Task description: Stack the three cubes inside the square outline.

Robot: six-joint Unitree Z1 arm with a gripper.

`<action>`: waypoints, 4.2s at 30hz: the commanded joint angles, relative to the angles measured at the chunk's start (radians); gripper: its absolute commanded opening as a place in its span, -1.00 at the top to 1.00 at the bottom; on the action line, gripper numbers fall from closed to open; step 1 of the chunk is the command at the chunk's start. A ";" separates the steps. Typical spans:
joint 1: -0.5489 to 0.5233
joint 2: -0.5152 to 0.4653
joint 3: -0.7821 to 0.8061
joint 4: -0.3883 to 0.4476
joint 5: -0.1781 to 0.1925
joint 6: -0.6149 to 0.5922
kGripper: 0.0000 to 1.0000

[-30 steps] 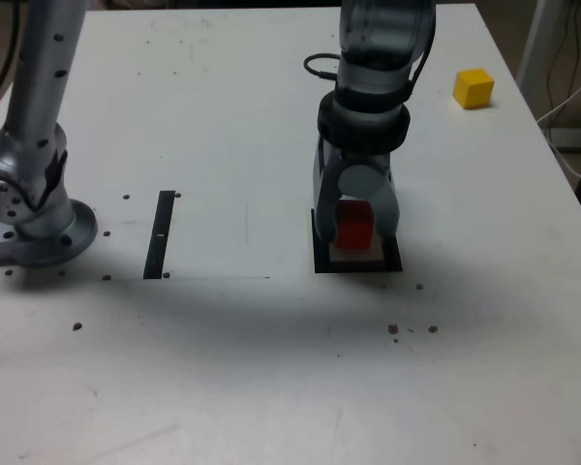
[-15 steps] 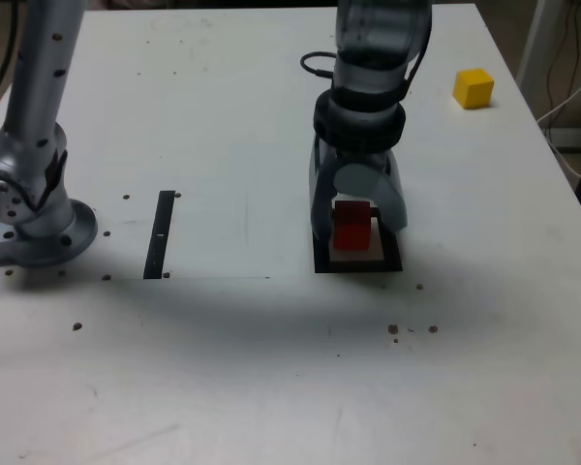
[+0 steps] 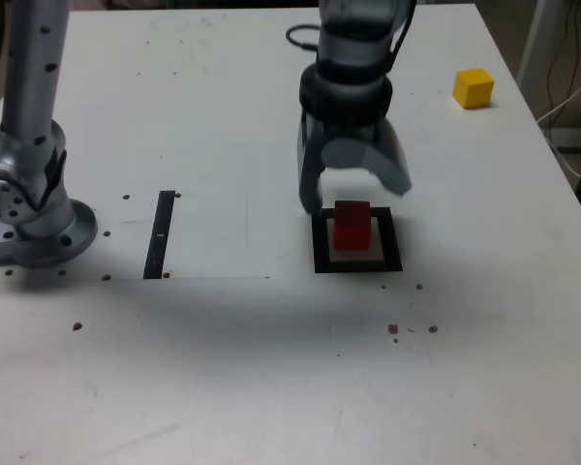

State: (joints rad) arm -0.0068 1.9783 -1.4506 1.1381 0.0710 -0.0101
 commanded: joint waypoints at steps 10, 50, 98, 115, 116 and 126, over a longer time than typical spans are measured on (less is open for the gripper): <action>0.113 0.074 -0.241 0.158 0.026 0.117 -0.98; 0.392 0.562 -1.168 0.389 0.042 0.262 -1.00; 0.424 0.743 -1.432 0.339 0.041 0.208 -0.36; 0.412 0.744 -1.435 0.304 0.050 0.228 0.44; 0.412 0.744 -1.435 0.306 0.049 0.228 0.45; 0.410 0.743 -1.433 0.316 0.045 0.228 0.45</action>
State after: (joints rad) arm 0.4067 2.7182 -2.8563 1.4511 0.1178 0.2165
